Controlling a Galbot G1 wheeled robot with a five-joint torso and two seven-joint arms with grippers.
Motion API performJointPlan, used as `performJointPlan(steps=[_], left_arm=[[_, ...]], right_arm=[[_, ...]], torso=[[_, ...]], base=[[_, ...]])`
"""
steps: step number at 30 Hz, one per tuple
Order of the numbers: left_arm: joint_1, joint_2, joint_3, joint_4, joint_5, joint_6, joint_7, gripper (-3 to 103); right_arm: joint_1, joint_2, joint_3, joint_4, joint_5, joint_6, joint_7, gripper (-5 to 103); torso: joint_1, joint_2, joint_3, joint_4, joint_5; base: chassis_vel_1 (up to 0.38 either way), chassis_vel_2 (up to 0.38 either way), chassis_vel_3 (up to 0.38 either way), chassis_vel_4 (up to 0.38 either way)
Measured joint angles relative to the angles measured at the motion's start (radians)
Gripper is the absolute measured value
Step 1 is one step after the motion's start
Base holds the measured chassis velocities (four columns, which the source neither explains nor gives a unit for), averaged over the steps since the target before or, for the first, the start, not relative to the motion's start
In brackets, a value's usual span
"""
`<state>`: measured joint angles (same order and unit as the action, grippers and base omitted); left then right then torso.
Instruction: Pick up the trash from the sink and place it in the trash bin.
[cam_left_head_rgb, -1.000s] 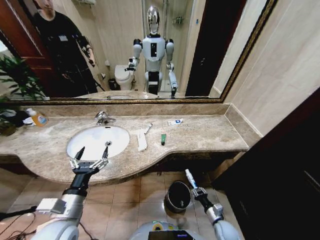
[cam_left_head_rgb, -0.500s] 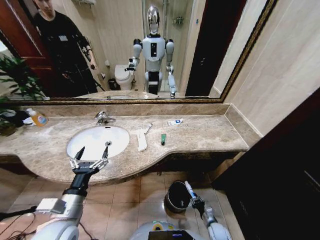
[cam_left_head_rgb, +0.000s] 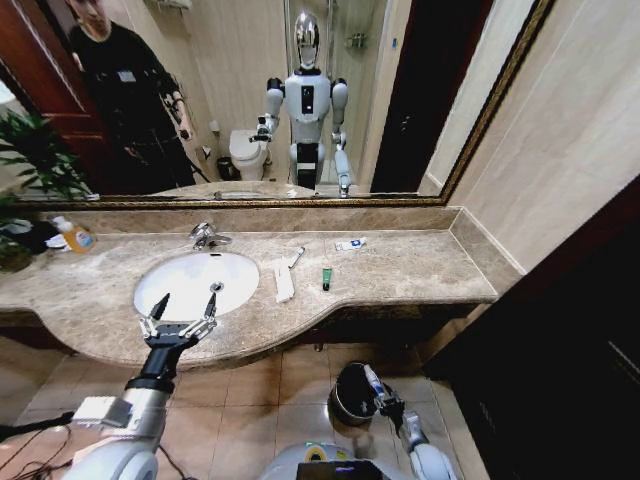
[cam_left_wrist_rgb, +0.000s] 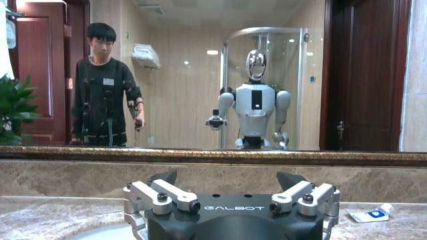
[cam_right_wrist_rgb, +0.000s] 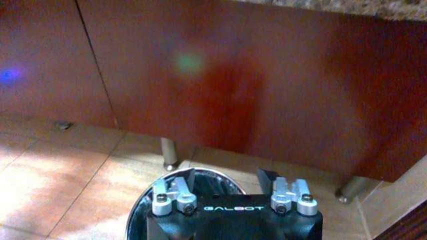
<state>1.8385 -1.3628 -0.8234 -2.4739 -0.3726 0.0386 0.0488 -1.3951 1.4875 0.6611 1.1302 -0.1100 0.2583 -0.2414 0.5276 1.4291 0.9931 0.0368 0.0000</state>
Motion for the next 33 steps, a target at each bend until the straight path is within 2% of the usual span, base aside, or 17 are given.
performJointPlan(steps=[1,2,4,7,11,26,29,33], left_arm=[[0.000,0.000,0.000,0.000,0.000,0.000,0.000,100],[0.000,0.000,0.000,0.000,0.000,0.000,0.000,100],[0.000,0.000,0.000,0.000,0.000,0.000,0.000,100],[0.000,0.000,0.000,0.000,0.000,0.000,0.000,100],[0.000,0.000,0.000,0.000,0.000,0.000,0.000,100],[0.000,0.000,0.000,0.000,0.000,0.000,0.000,100],[0.000,0.000,0.000,0.000,0.000,0.000,0.000,100],[0.000,0.000,0.000,0.000,0.000,0.000,0.000,100]], right_arm=[[0.000,0.001,0.000,0.002,0.000,0.002,0.005,65],[-0.002,0.002,-0.001,0.009,-0.001,0.004,0.011,76],[-0.003,0.002,-0.002,0.012,-0.002,0.004,0.012,76],[-0.007,0.003,-0.003,0.020,-0.008,0.007,0.013,91],[-0.008,0.007,-0.002,0.019,-0.014,0.018,0.016,99],[-0.016,0.016,-0.001,0.036,0.010,0.041,0.026,100],[-0.043,0.008,-0.007,0.112,0.058,0.033,0.032,100],[-0.062,0.003,-0.008,0.182,0.067,0.038,0.051,100]], torso=[[0.000,0.000,0.000,0.0000,0.0001],[0.000,0.000,0.000,0.0000,0.0000],[0.000,0.000,0.000,0.0000,0.0000],[0.000,0.000,0.000,0.0000,0.0000],[0.000,0.000,0.000,0.0000,0.0000],[0.000,0.000,0.000,0.0000,0.0001],[0.000,0.000,0.000,0.0000,-0.0001],[0.000,0.000,0.000,0.0000,0.0000]], base=[[0.000,0.000,0.000,0.000],[0.000,0.000,0.000,0.000],[0.000,0.000,0.000,0.000],[0.000,0.000,0.000,0.000],[0.000,0.000,0.000,0.000],[0.000,0.000,0.000,0.000],[0.000,0.000,0.000,0.000],[0.000,0.000,0.000,0.000]])
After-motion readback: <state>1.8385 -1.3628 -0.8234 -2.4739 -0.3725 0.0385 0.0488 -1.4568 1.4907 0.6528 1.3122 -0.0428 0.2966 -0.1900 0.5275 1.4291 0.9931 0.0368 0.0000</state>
